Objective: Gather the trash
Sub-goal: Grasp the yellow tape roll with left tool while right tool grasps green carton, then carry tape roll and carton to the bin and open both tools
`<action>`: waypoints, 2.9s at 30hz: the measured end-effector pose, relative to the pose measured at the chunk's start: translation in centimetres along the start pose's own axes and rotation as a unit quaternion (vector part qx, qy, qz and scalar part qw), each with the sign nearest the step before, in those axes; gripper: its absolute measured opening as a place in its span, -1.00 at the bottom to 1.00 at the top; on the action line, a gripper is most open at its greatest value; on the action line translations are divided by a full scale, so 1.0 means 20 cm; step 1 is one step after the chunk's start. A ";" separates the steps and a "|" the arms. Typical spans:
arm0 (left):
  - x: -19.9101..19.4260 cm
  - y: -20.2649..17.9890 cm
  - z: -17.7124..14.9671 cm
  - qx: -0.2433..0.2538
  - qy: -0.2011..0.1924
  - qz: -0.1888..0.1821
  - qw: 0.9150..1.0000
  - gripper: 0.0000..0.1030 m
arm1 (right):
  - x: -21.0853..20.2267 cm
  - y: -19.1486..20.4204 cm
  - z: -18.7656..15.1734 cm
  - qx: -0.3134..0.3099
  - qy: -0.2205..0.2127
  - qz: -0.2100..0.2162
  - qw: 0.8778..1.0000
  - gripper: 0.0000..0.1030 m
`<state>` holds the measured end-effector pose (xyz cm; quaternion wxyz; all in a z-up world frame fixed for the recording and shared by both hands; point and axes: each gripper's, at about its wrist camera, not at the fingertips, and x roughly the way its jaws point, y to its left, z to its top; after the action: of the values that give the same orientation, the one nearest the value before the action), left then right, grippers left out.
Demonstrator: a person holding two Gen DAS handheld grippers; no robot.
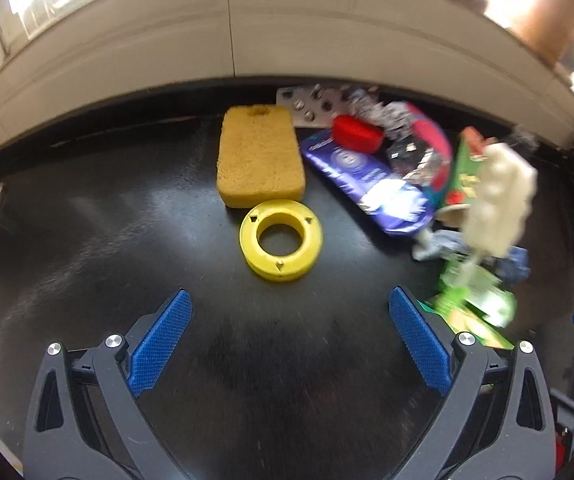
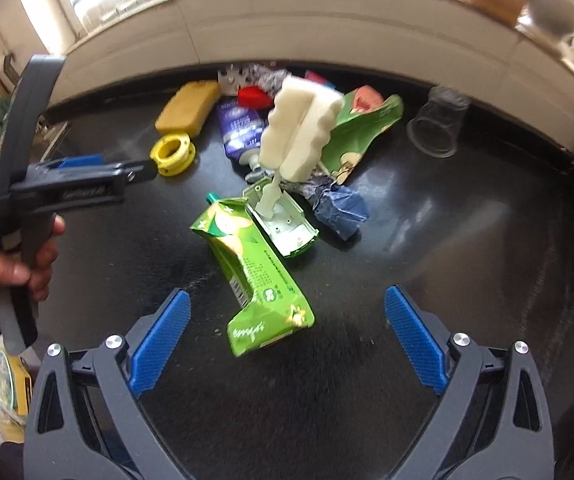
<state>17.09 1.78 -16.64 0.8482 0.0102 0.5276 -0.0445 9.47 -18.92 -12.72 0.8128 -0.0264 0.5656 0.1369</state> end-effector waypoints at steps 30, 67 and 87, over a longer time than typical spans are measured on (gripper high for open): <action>-0.27 0.09 -0.19 -0.025 -0.022 0.029 0.999 0.06 | -0.17 0.11 -0.07 -0.047 -0.026 0.025 0.998 -0.16; -0.83 1.42 -2.36 -0.430 0.004 0.159 0.889 0.06 | 0.15 2.76 -0.75 -0.442 0.166 0.255 0.844 -0.15; -0.69 1.56 -2.52 -0.451 0.014 0.141 0.881 0.55 | 0.35 2.98 -0.86 -0.471 0.195 0.219 0.832 0.30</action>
<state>-31.25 37.07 -27.49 0.7514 -0.2984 0.4952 0.3179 -19.05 36.26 -18.74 0.5237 -0.3073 0.5705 0.5530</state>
